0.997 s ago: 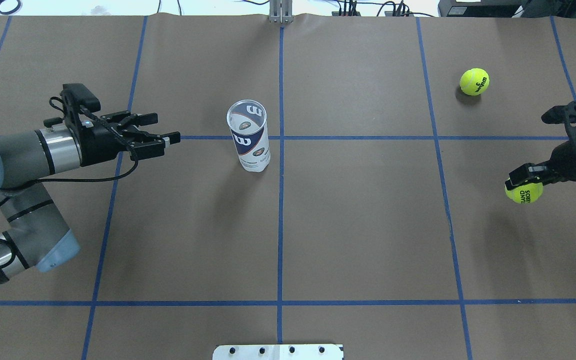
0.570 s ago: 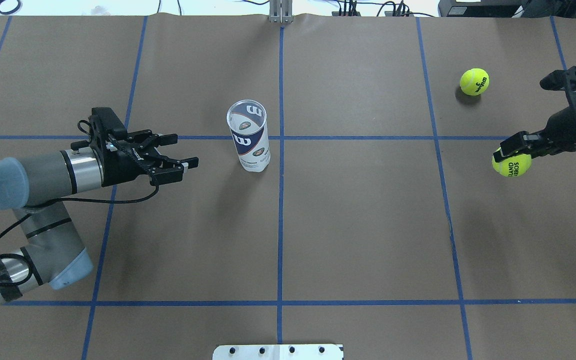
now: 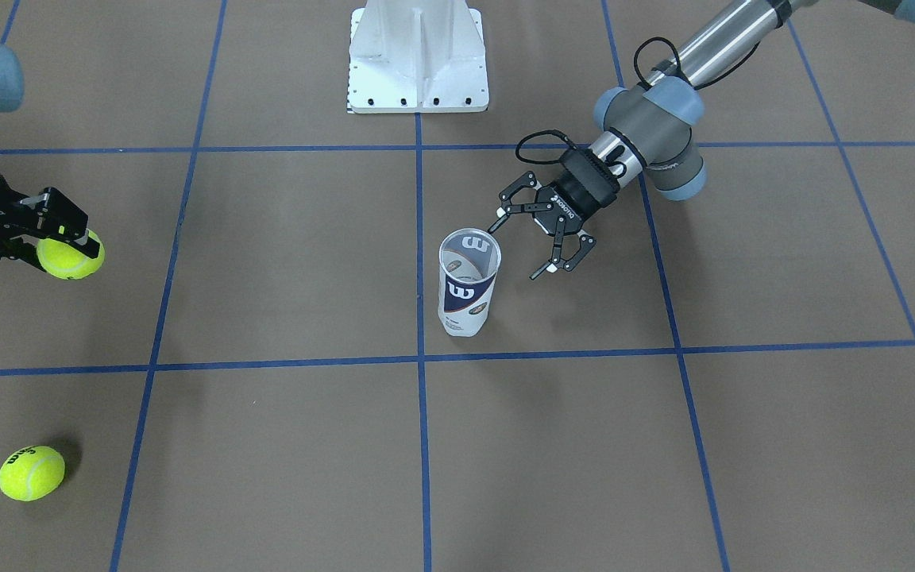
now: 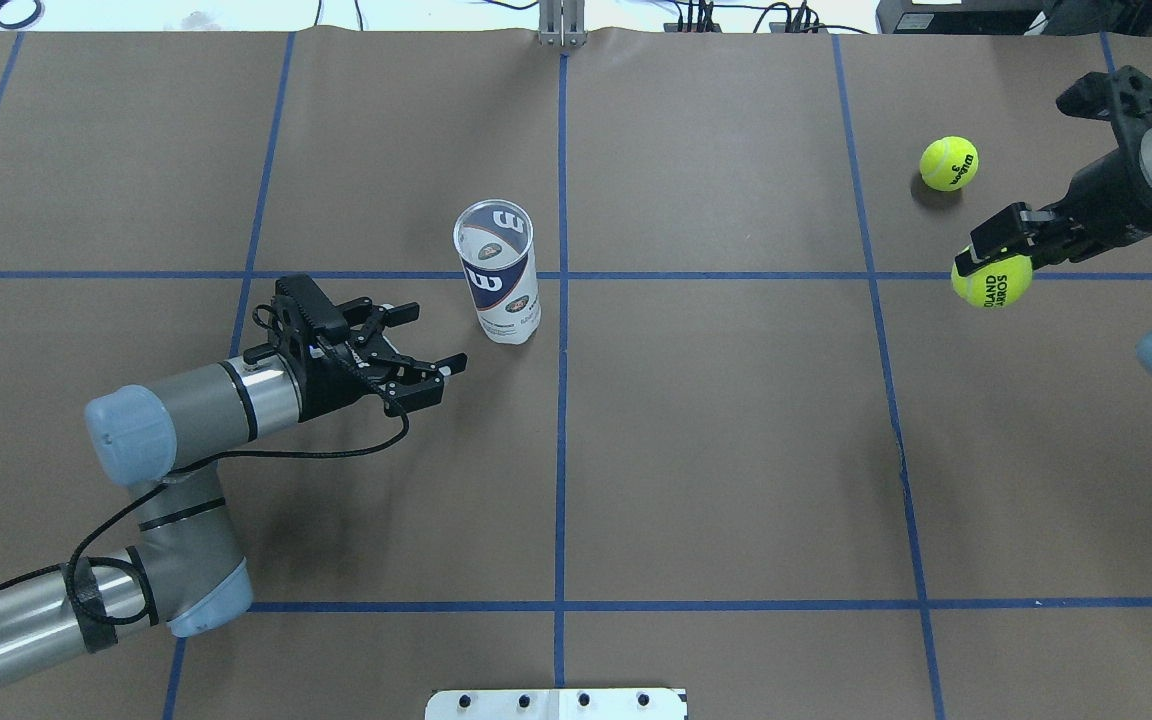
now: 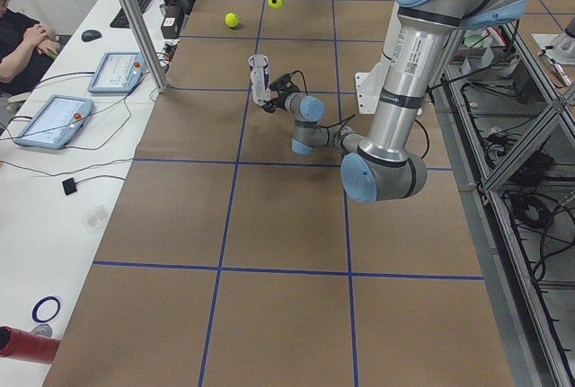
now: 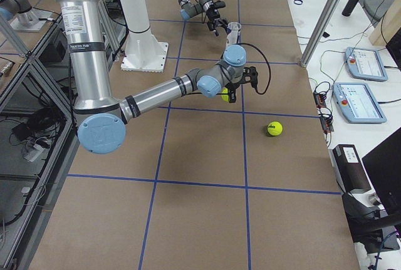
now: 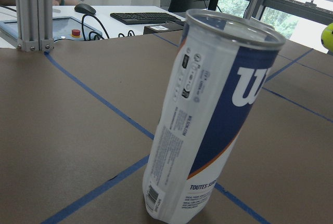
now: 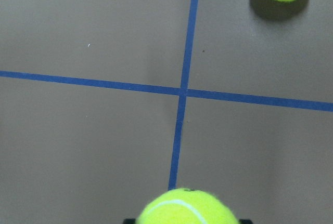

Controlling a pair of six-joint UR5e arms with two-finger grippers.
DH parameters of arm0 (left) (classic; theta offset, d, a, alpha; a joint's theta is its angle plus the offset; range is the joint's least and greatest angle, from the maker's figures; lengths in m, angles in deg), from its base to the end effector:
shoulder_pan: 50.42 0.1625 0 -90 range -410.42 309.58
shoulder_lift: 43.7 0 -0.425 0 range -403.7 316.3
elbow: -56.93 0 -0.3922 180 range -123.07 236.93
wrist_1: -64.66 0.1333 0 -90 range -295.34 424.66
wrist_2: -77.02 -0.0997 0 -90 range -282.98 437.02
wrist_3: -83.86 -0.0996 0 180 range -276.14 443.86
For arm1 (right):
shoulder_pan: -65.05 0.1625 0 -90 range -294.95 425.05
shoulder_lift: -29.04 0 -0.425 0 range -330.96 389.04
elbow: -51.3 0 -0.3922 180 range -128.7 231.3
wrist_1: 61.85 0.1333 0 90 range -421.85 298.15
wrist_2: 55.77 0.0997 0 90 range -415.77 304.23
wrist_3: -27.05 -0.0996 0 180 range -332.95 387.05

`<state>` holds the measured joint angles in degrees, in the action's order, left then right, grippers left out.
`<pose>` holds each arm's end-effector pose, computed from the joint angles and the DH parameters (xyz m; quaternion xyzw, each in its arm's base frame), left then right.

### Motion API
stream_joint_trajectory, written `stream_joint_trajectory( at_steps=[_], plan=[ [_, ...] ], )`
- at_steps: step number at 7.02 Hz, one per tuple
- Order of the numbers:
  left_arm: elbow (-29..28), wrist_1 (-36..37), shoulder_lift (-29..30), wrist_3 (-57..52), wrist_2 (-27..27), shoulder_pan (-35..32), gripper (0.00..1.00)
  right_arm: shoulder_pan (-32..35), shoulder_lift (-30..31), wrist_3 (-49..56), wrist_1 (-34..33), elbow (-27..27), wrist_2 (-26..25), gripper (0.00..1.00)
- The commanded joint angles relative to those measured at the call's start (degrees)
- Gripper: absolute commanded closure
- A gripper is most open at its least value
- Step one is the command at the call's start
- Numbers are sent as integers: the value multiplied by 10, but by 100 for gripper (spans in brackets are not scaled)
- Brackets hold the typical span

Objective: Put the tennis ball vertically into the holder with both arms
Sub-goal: 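Lift the ball with the right gripper while the left gripper grasps the can's side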

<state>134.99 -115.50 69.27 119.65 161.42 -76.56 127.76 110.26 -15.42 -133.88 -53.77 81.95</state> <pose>0.5014 -0.4054 0.3617 0.5216 0.5697 0.1171 0.6243 -0.1958 -0.5095 0.4074 0.0517 -0.4966 -0.0303 0.8659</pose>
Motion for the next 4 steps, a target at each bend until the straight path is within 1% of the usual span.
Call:
stream_joint_trajectory(
  at_steps=[1,2,4],
  plan=[
    [-16,2,17,-4,-35,22,2,0,-32,-40,-29,-9,3,100],
    [-24,2,28,-9,-35,22,2,0,-53,-85,-29,-12,4,100],
    [-49,4,58,-9,-36,22,2,-4,-71,-118,-29,-13,4,100]
  ],
)
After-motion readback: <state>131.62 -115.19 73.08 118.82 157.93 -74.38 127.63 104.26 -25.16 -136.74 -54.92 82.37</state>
